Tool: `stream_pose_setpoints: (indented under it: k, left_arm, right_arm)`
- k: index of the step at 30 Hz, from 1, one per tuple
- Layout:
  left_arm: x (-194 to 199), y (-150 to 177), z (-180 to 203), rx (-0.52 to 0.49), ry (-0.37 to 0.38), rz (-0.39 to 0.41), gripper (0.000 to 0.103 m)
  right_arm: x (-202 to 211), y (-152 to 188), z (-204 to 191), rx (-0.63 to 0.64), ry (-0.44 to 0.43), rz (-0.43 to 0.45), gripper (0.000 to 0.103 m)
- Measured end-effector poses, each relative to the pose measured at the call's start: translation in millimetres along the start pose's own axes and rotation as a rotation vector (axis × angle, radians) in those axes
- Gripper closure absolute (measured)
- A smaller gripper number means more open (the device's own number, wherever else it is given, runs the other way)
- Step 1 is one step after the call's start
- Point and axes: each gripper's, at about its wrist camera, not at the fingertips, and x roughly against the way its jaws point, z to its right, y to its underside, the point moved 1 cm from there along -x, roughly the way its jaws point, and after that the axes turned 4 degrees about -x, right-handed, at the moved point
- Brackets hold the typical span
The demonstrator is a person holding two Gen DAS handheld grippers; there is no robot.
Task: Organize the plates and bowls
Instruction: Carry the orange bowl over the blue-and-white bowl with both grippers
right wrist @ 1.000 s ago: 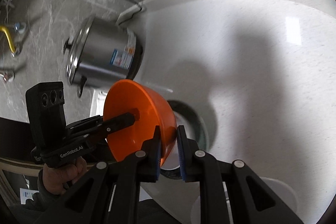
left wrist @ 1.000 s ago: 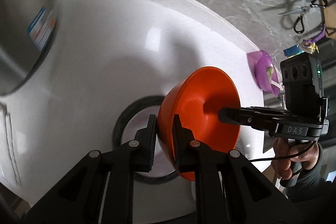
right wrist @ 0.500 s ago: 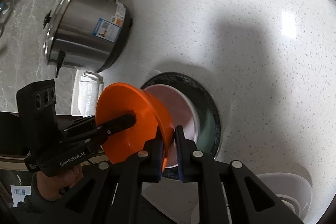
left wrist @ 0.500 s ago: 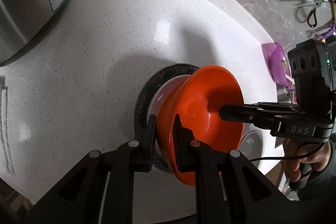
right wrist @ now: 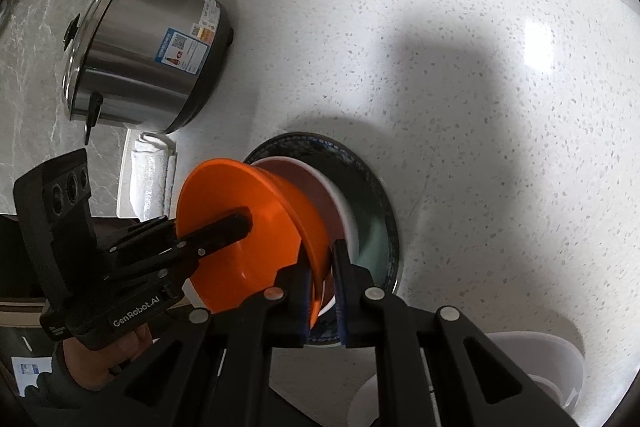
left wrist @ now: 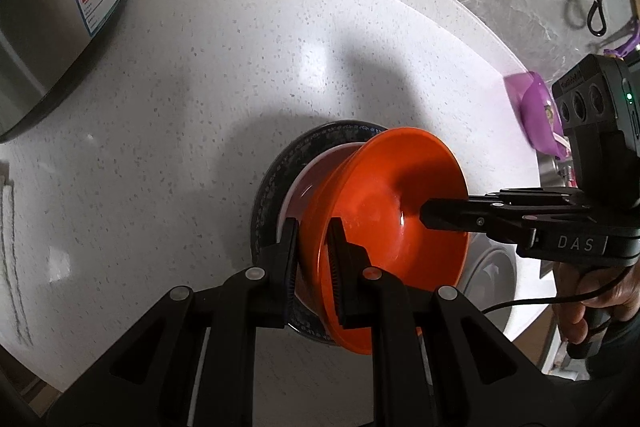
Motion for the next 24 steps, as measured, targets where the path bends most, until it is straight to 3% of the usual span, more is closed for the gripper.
stream_pose_setpoints:
  k: [4,10,18,24]
  left_arm:
    - [3,2,-1,-0.004,0.01,0.014,0.088]
    - [7,3,4,-0.018,0.029,0.044,0.076]
    - [20,2,8,-0.012,0.088,0.131,0.038]
    - [23,0,3,-0.005,0.065,0.148,0.038]
  right_arm:
    - [-2,-1,-2,0.012,0.021,-0.006,0.093]
    - [-3,-2,-8,0.053,0.069,-0.011,0.094]
    - [-5,-2,-11,0.071,0.108,-0.013,0.094]
    - [-8,-4,-10,0.065,0.129,-0.016,0.094]
